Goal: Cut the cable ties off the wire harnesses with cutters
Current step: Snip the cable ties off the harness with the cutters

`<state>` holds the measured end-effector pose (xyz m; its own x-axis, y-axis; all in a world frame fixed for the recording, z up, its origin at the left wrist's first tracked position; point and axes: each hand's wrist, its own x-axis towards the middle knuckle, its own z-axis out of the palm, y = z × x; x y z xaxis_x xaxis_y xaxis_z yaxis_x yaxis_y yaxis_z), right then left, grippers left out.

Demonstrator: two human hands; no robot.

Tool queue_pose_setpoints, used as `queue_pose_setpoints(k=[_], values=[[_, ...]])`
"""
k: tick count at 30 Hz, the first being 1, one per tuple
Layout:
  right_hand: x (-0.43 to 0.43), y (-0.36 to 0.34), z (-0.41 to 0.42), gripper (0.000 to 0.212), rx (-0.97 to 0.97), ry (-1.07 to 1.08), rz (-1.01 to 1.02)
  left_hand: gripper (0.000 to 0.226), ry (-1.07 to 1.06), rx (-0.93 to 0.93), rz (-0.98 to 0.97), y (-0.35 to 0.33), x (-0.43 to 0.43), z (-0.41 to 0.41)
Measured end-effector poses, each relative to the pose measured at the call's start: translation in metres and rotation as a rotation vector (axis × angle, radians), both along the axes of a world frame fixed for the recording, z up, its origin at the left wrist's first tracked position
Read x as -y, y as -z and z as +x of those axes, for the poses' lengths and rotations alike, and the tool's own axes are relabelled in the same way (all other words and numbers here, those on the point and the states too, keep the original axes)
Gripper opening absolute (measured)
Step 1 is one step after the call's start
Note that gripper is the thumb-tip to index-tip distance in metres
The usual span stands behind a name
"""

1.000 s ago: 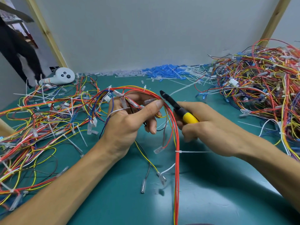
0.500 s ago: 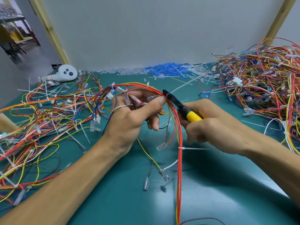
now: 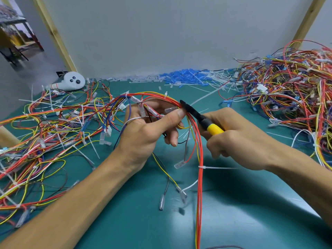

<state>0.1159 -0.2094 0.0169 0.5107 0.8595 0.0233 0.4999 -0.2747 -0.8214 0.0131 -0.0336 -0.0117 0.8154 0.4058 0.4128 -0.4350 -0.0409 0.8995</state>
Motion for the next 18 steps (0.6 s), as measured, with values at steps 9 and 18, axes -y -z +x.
queue_pose_setpoints(k=[9, 18], values=[[0.0042, -0.0061, -0.0031, 0.031, 0.011, -0.015, -0.027, 0.022, 0.019, 0.014, 0.023, 0.0000, -0.0013, -0.0009], [-0.0024, 0.0005, -0.0039, 0.026, 0.092, 0.048, 0.027, 0.026, 0.004, 0.016, 0.008, 0.0020, -0.0038, 0.0008]])
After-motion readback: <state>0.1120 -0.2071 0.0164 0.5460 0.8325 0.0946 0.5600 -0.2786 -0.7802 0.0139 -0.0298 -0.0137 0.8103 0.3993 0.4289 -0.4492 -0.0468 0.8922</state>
